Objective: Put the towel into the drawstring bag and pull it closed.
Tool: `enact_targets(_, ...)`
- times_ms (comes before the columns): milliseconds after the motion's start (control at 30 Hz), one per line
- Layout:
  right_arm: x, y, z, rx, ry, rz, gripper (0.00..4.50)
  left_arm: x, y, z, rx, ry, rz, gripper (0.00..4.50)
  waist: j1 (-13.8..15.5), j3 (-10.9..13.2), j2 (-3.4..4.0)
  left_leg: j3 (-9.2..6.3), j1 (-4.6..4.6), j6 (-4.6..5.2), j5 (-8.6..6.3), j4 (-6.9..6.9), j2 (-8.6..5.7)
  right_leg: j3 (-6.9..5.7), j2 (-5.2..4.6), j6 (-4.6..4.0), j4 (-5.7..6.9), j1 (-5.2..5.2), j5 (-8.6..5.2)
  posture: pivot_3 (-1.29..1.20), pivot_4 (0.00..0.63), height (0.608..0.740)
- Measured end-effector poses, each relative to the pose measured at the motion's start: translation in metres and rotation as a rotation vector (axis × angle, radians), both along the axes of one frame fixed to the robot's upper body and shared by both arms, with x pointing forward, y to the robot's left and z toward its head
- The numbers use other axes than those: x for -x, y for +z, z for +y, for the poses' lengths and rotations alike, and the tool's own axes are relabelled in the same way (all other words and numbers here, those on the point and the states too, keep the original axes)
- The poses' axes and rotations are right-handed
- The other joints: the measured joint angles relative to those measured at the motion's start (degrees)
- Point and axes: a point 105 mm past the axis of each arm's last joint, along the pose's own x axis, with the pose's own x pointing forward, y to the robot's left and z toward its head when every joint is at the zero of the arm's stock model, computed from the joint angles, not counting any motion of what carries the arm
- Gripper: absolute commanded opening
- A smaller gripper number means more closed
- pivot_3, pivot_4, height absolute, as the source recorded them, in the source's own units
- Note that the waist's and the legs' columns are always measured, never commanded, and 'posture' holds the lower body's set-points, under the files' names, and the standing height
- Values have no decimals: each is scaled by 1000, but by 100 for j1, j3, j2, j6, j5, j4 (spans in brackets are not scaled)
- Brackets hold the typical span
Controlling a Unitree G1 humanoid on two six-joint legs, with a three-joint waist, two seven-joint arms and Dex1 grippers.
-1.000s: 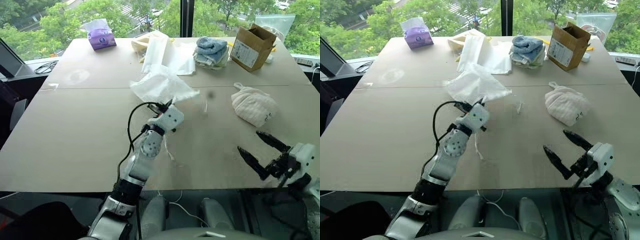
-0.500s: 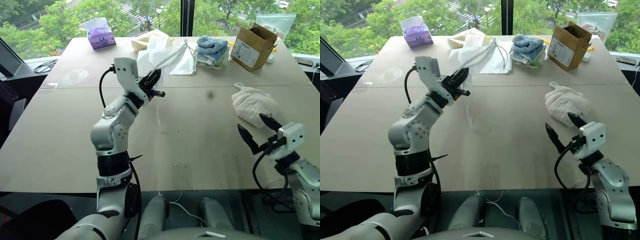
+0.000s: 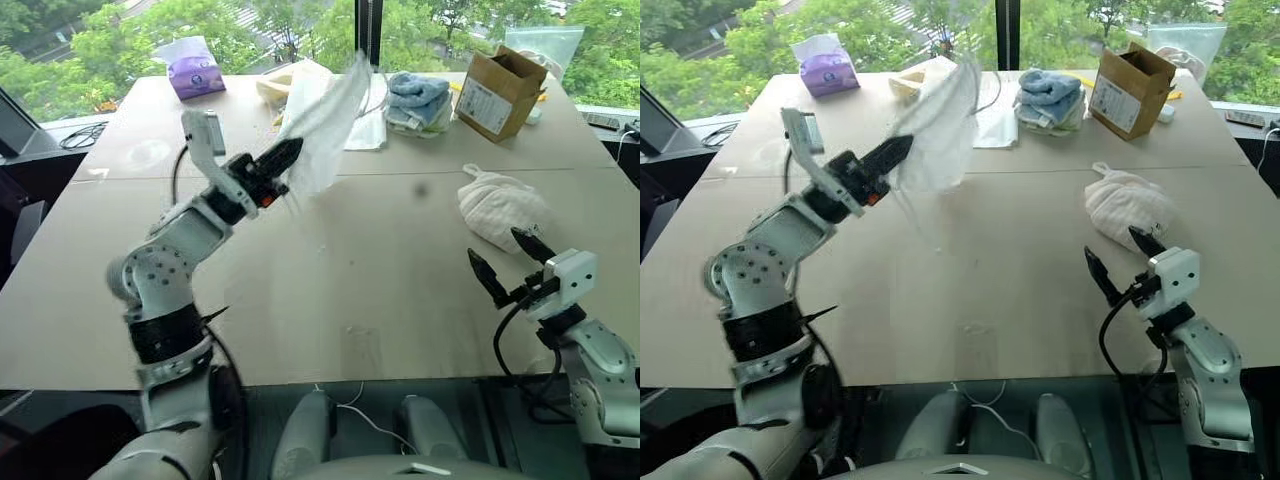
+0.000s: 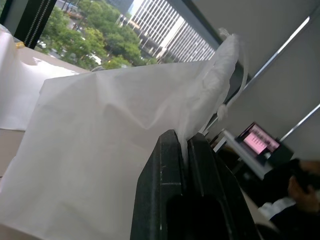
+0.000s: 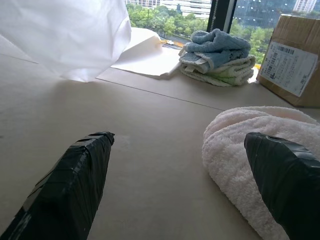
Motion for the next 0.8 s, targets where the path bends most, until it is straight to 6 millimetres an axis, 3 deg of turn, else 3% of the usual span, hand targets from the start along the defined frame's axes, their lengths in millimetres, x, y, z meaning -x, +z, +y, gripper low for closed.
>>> enact_targets(100,-1,1,3,0,12,-5,4500,-5,1,-4,-113,70,-129,36,83,1,-3,-7,-4,0,0,10,0,-7,-2,0,-2,1,0,0,150,740)
enact_targets(333,-2,4,1,25,22,-7,4500,-16,24,24,-361,459,-458,36,43,1,-3,-3,-6,6,-4,2,0,-1,-2,0,-1,-3,0,0,150,740)
enact_targets(500,-2,6,0,34,32,-5,4500,-9,3,24,-589,592,-551,36,50,3,-5,-6,-8,21,-12,-3,0,-3,-3,0,-2,-6,0,0,150,740)
enact_targets(667,-5,8,1,32,38,-8,4500,-3,7,30,-770,793,-688,36,56,1,-3,-6,-5,26,-15,0,-1,-3,-4,0,1,-3,0,0,150,740)
enact_targets(733,-5,8,2,32,42,-8,4500,-10,-25,33,-820,798,-559,36,51,-4,4,-3,-2,26,-15,0,-2,-2,-4,0,3,-2,0,0,150,740)
enact_targets(800,-6,9,3,32,45,-8,4500,-16,-81,36,-873,736,-345,301,34,-2,3,-4,-3,26,-15,0,0,-2,-2,0,5,-6,0,0,150,740)
